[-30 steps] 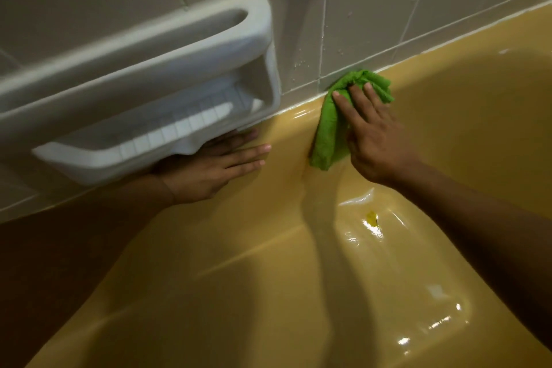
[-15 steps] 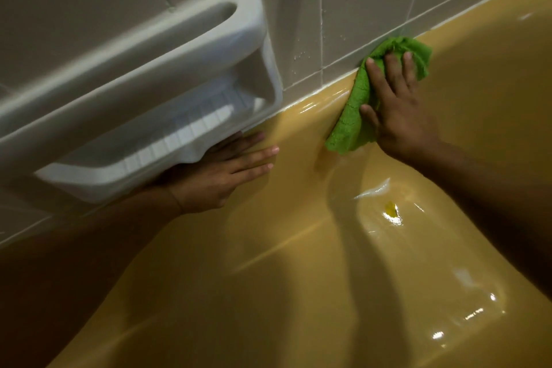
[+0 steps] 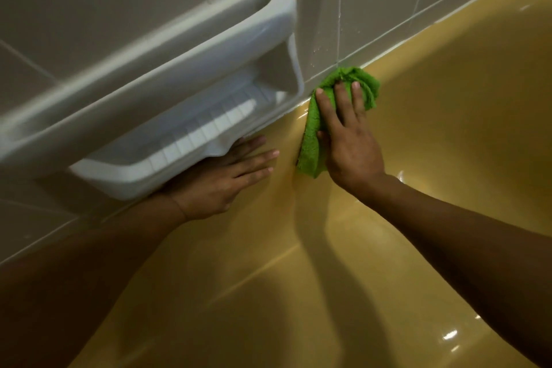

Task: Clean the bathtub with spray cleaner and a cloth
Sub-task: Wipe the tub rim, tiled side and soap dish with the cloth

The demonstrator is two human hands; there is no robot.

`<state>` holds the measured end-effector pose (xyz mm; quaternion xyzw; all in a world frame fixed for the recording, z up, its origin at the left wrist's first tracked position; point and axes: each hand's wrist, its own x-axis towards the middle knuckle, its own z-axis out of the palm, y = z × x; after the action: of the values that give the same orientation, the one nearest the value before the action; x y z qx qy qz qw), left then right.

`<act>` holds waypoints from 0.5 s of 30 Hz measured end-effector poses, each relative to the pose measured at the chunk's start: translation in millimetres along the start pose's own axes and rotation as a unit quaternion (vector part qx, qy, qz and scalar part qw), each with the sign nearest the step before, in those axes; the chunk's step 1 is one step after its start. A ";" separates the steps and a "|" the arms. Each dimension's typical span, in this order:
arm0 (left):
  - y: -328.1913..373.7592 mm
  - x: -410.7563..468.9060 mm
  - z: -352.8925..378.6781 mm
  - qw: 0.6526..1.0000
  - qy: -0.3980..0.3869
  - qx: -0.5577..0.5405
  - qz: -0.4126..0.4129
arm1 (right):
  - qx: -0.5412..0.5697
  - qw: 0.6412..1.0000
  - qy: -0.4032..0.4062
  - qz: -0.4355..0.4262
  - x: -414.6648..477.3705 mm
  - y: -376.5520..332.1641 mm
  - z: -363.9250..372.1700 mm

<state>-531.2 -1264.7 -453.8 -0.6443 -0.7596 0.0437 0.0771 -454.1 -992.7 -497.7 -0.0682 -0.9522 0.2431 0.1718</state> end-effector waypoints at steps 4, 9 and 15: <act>1.0 -40.1 -5.8 0.999 -0.032 0.023 -0.013 | -0.011 1.000 0.000 -0.012 -9.7 -21.4 8.5; 0.7 -67.6 -12.4 0.998 -0.039 0.042 0.006 | -0.016 1.000 0.013 -0.022 -24.0 -53.8 24.8; 1.0 -102.2 -13.9 0.997 -0.055 0.046 -0.004 | -0.030 0.998 0.020 -0.056 -42.1 -90.9 45.1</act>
<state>-511.7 -1365.7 -446.5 -0.6335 -0.7626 0.1137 0.0647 -435.4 -1100.8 -503.1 -0.0248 -0.9578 0.2032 0.2019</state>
